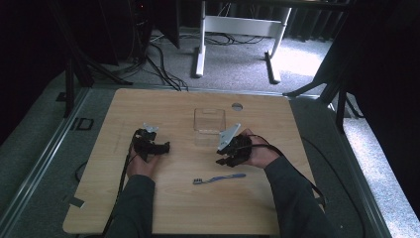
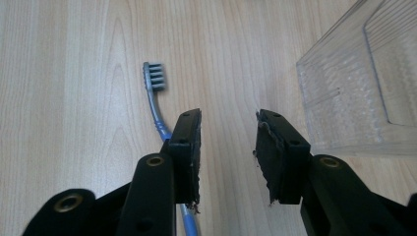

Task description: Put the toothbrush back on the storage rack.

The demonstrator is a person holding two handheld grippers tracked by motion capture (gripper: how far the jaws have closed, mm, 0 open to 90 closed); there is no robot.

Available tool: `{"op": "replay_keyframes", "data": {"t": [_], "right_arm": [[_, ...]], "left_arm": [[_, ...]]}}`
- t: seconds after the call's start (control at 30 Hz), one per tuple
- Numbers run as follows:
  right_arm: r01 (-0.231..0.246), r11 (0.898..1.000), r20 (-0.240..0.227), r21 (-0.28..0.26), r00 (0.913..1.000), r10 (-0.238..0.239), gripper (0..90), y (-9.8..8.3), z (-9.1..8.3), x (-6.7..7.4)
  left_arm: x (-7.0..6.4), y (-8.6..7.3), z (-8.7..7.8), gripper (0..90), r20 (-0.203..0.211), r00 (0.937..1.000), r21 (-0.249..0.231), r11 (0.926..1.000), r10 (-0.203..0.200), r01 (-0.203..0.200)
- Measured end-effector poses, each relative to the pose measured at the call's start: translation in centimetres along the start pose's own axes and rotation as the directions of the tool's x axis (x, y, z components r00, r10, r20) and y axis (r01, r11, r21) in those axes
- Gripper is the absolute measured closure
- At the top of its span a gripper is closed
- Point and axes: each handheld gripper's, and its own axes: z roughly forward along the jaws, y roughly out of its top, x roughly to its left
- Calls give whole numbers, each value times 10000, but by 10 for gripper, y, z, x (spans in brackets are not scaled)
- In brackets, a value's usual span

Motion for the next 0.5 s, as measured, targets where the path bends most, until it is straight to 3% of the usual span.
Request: {"op": "replay_keyframes", "data": {"t": [0.5], "right_arm": [[353, 9987, -257, 376, 9991, -343, 617, 0, 6, 6]], "left_arm": [[0, 0, 0, 86, -1, 10000, -1, 10000, 2, -2]]}}
